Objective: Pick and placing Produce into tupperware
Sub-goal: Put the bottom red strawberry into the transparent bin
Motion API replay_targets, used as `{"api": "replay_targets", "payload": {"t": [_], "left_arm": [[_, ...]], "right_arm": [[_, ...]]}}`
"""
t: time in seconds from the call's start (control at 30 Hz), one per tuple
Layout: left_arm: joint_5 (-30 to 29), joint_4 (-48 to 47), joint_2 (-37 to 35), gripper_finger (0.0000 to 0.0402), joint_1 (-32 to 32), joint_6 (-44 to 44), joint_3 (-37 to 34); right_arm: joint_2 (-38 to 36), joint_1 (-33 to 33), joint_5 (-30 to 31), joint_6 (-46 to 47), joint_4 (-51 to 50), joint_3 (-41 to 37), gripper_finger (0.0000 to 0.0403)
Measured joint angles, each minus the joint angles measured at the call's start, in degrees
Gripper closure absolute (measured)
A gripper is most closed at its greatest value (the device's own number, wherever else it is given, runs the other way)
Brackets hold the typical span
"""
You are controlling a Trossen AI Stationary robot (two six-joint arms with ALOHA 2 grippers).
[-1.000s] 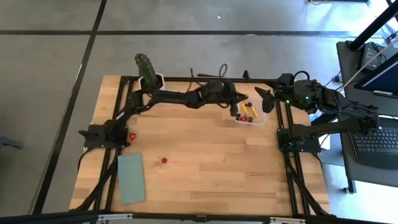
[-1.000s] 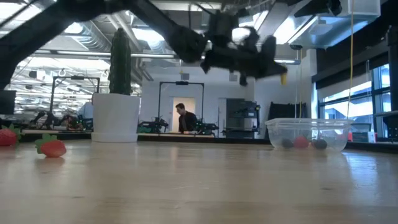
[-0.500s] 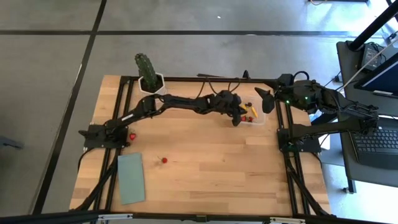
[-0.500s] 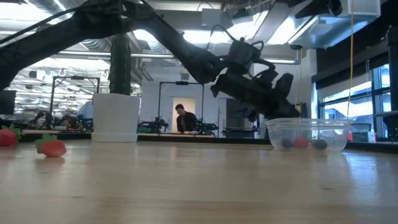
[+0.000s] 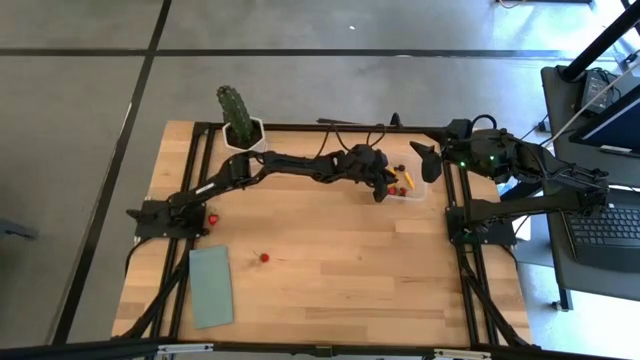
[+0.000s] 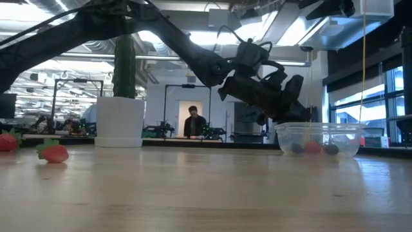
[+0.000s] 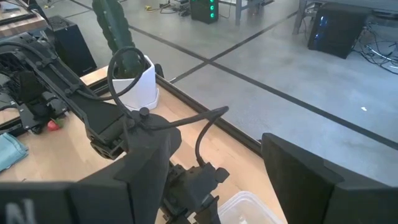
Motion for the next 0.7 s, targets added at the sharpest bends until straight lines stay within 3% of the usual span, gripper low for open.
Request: {"api": "replay_targets", "payload": {"t": [0.23,0.43,0.57,0.7], "left_arm": [[0.0,0.15,-0.02,0.03,0.47,0.02,0.0],[2.22,-1.5,-6.12,0.0236,1.77,3.86,0.0],[4.64,-10.6,-13.9,0.018,3.25,10.06,0.11],[3.49,-22.78,-23.25,0.0135,3.75,18.16,0.09]], "right_arm": [[-0.02,0.0,0.0,0.0,0.0,0.0,0.0148],[-0.04,0.0,0.0,-0.02,-0.25,0.0,0.0148],[-0.04,0.0,0.02,-0.07,-0.24,0.0,0.0148],[-0.04,-0.02,0.01,-0.28,-0.24,0.0,0.0148]]}}
